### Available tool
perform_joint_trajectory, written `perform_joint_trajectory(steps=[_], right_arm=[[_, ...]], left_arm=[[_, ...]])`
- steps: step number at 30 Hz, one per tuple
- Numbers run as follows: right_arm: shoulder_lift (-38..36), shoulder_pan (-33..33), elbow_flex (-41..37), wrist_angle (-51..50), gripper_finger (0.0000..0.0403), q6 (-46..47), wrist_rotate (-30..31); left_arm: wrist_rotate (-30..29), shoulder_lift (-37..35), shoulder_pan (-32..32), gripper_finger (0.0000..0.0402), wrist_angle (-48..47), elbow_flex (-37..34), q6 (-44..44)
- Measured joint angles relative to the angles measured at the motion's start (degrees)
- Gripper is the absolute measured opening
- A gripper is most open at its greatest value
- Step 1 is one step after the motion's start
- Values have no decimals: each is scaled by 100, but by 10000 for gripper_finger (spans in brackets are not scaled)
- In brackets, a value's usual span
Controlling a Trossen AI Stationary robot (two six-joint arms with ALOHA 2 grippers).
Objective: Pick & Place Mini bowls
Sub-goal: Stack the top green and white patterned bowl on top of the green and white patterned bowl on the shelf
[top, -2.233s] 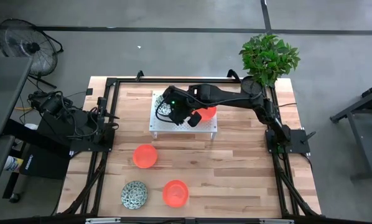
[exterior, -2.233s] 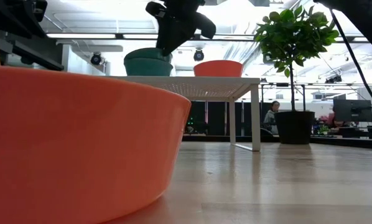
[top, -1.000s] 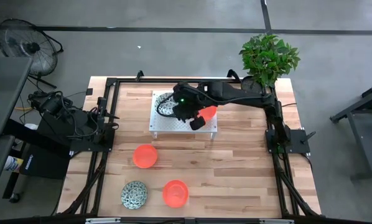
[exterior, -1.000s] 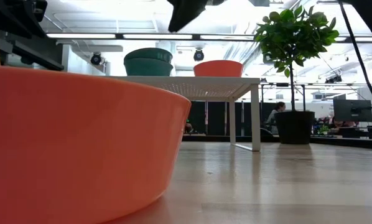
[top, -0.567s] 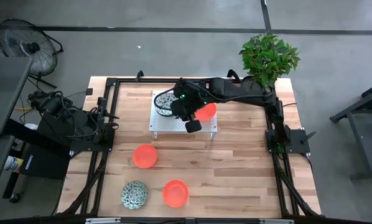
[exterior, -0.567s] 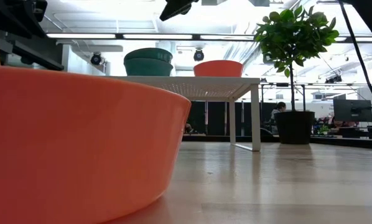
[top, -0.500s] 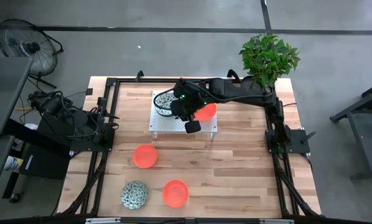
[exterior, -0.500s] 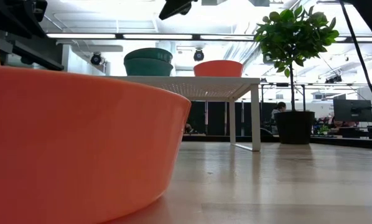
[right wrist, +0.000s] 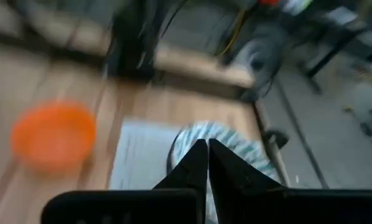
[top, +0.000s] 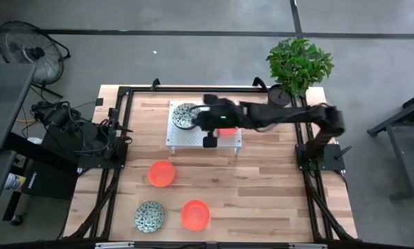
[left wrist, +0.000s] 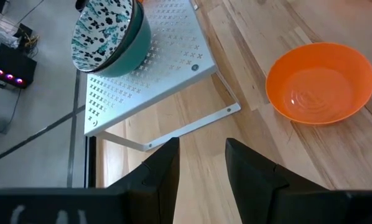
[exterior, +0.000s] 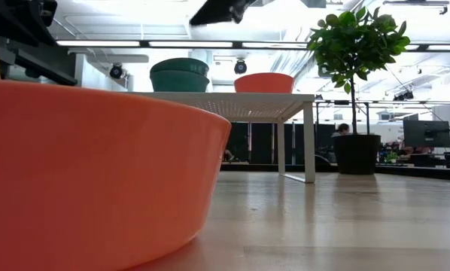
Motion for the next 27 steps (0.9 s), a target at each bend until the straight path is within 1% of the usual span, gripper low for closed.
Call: perform_joint_trajectory(steps=[3,7,9,12,14,16,20,24,26,27], right_arm=[[-452,68,-1152,1780,2,442,299],[-652,172,-2540,3954,1,613,836],[-661,220,-2993,4887,1,726,1121],[-671,258,-3418,5768,1,940,1379],[-655,275,-3521,5980,1,1015,1511],[-655,275,-3535,5980,1,1054,1595],[-447,309,-3359,5960,0,1331,1648],[174,500,-2829,5935,0,1292,2344],[506,613,-2500,5934,0,1144,2879],[650,674,-2344,5932,0,1118,3274]], left_arm=[[0,0,-1,124,0,0,0],[0,0,0,124,-2,0,0],[0,0,-2,124,0,0,0],[0,0,-1,124,-2,0,0],[0,0,-1,124,-1,0,0],[1,0,0,124,-1,0,1],[0,0,0,124,0,0,0],[0,0,-1,124,-1,0,0],[2,0,-2,124,0,0,0],[2,0,-2,124,0,0,0]])
